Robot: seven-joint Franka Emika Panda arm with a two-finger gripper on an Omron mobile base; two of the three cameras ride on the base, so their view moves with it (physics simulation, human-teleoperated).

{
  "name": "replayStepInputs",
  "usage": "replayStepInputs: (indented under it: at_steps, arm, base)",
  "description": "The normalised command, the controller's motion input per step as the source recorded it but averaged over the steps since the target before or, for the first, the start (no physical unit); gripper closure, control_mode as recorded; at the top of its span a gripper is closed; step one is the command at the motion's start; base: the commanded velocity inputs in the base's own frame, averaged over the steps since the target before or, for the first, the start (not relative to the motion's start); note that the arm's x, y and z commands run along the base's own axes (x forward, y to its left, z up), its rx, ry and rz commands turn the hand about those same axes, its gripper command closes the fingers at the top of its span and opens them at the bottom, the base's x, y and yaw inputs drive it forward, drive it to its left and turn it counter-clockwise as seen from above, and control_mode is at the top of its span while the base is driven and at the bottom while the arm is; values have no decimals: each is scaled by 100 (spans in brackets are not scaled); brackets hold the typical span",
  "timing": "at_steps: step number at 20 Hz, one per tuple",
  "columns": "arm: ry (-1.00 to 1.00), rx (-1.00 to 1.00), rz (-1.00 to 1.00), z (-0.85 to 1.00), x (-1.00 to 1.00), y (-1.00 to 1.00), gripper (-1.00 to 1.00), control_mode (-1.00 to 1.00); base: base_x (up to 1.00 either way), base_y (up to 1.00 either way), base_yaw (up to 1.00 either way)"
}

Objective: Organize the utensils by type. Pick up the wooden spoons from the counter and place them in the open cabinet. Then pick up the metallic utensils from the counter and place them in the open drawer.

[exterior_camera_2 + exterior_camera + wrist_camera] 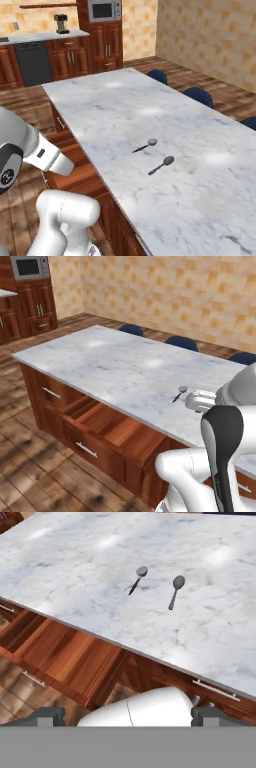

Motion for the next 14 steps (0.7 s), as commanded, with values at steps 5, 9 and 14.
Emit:
replayStepInputs:
  at_steps: [5, 9, 14]
  arm:
    - [0, 0, 0, 0, 0, 0, -100, 100]
    - [0, 0, 0, 0, 0, 0, -100, 100]
    - [0, 0, 0, 0, 0, 0, -100, 100]
  base:
    - [10, -53, 26]
    - [15, -21, 6]
    - [47, -41, 37]
